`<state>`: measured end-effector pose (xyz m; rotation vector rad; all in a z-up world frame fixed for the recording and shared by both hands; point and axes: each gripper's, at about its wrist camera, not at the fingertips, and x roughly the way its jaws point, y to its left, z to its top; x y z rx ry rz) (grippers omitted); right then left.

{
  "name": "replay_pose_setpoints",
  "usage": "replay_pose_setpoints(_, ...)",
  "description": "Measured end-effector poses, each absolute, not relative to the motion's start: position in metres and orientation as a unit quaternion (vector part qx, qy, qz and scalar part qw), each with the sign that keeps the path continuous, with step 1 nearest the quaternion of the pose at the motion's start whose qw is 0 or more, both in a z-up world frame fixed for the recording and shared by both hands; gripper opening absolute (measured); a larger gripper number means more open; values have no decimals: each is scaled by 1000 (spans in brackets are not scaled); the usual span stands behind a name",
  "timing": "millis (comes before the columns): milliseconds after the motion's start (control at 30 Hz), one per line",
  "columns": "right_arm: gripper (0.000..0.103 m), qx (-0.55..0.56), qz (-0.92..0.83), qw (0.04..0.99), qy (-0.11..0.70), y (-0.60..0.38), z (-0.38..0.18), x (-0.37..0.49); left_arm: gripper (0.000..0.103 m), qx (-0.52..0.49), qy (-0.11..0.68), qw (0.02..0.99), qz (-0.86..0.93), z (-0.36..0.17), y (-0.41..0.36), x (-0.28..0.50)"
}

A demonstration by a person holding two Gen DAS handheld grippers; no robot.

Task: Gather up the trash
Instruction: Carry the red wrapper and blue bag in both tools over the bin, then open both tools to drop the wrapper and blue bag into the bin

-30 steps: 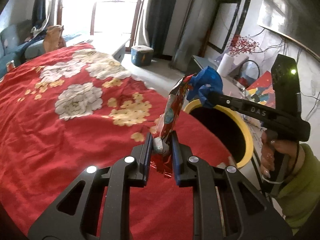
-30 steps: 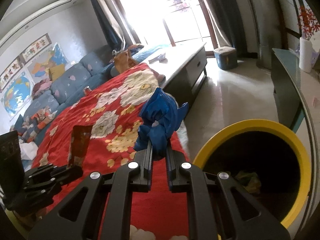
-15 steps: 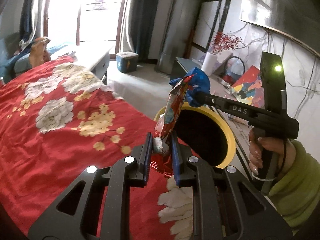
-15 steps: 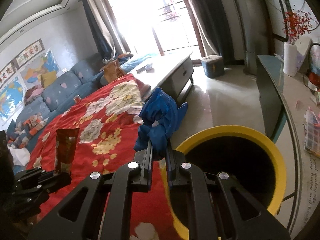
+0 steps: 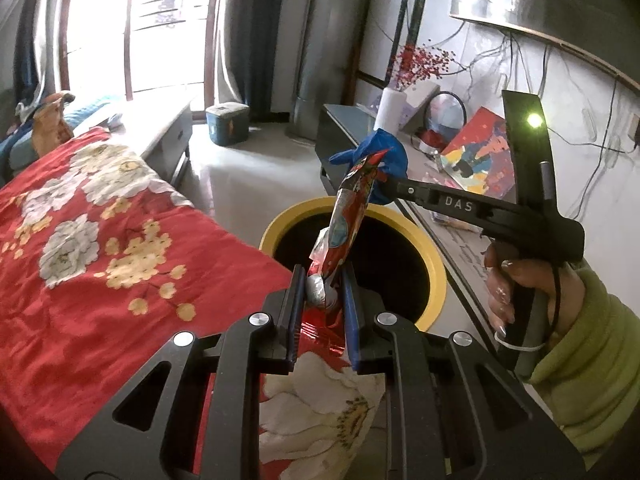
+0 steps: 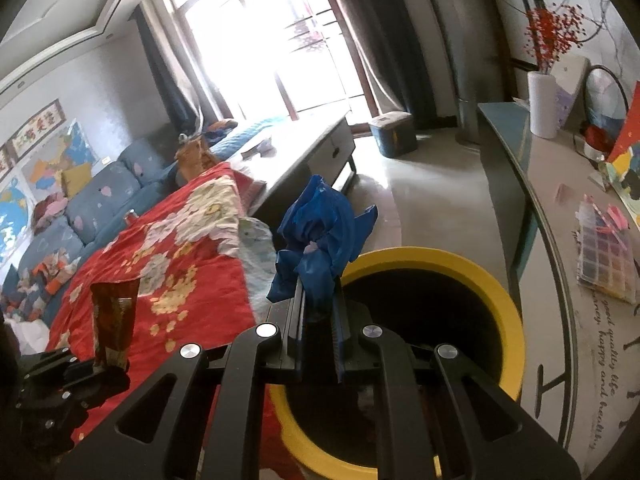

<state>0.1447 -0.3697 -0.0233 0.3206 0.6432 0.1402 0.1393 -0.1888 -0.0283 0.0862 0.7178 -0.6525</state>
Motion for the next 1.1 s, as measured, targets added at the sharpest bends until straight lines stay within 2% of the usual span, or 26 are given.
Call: replay_pose_setpoints(1100, 13, 209, 37, 913, 350, -424, -63, 138, 13, 65, 389, 860, -324, -63, -252, 185)
